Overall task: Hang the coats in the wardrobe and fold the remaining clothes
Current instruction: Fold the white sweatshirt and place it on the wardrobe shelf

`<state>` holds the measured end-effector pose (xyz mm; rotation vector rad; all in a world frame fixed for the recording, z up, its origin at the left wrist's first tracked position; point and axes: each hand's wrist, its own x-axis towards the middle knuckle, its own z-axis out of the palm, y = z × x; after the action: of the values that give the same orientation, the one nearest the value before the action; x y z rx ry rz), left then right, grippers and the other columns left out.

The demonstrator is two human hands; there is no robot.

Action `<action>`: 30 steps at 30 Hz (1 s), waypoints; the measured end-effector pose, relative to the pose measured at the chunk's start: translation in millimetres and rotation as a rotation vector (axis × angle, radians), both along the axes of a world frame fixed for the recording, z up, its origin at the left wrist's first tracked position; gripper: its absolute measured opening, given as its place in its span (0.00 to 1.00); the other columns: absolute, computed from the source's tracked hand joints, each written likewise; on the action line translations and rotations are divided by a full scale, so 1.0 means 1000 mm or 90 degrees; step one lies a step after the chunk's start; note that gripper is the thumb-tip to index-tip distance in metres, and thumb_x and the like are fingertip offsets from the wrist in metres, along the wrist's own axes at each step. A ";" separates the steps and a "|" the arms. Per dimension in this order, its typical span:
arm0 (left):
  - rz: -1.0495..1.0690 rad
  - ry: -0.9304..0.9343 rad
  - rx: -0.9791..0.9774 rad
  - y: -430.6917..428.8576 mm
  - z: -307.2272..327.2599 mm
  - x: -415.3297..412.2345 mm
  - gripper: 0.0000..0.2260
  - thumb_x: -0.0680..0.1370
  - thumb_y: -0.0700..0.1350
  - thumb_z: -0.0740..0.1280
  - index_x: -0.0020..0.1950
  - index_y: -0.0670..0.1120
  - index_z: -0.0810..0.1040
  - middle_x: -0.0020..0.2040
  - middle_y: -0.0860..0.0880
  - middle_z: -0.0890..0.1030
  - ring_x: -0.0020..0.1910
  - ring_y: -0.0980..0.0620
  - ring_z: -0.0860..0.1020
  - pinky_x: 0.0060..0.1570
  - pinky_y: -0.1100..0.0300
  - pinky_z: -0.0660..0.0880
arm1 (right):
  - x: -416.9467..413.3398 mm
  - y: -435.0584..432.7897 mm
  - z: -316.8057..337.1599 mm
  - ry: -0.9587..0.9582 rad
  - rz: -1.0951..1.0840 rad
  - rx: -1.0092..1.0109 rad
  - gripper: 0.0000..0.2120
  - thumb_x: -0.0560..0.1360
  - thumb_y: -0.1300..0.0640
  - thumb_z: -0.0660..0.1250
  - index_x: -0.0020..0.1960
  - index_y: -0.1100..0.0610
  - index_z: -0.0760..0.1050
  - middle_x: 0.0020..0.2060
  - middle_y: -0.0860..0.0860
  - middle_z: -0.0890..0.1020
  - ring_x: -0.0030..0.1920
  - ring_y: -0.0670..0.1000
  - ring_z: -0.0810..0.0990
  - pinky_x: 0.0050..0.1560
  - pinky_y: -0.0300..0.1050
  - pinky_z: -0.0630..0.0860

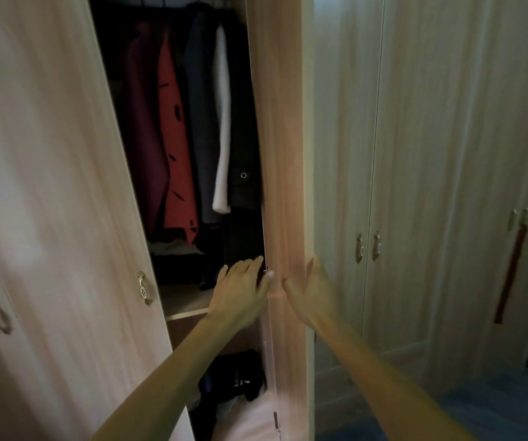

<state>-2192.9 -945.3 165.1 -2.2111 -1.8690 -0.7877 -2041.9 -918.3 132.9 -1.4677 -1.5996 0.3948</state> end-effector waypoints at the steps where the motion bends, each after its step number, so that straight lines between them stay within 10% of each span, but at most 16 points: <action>1: 0.006 -0.004 0.008 0.001 0.000 -0.007 0.23 0.81 0.56 0.52 0.74 0.47 0.63 0.70 0.48 0.70 0.70 0.50 0.65 0.72 0.50 0.54 | -0.007 -0.002 -0.001 -0.008 0.013 0.005 0.27 0.74 0.40 0.64 0.66 0.52 0.62 0.54 0.46 0.76 0.52 0.49 0.79 0.46 0.42 0.76; 12: 0.129 -0.054 0.051 0.002 -0.004 -0.128 0.24 0.80 0.55 0.49 0.70 0.45 0.70 0.66 0.46 0.75 0.65 0.47 0.72 0.65 0.48 0.66 | -0.145 -0.002 -0.002 -0.089 0.228 0.008 0.36 0.76 0.43 0.62 0.76 0.49 0.48 0.64 0.49 0.74 0.60 0.53 0.76 0.54 0.44 0.74; 20: 0.142 -0.061 0.026 0.031 -0.019 -0.247 0.22 0.81 0.55 0.48 0.71 0.48 0.67 0.69 0.48 0.72 0.67 0.49 0.70 0.67 0.52 0.66 | -0.264 0.033 0.007 -0.119 0.294 0.004 0.38 0.78 0.43 0.61 0.77 0.48 0.40 0.77 0.47 0.46 0.75 0.51 0.55 0.71 0.49 0.60; 30: 0.088 -0.036 0.016 0.091 -0.024 -0.352 0.21 0.81 0.51 0.47 0.72 0.48 0.65 0.70 0.48 0.69 0.69 0.49 0.67 0.68 0.54 0.61 | -0.356 0.109 -0.003 -0.217 0.224 0.005 0.40 0.78 0.47 0.61 0.77 0.51 0.35 0.76 0.48 0.37 0.76 0.50 0.40 0.73 0.49 0.48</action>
<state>-2545.2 -854.0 141.4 -2.0400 -2.0012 -0.8524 -2398.1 -809.6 130.2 -1.2954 -2.1414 0.3471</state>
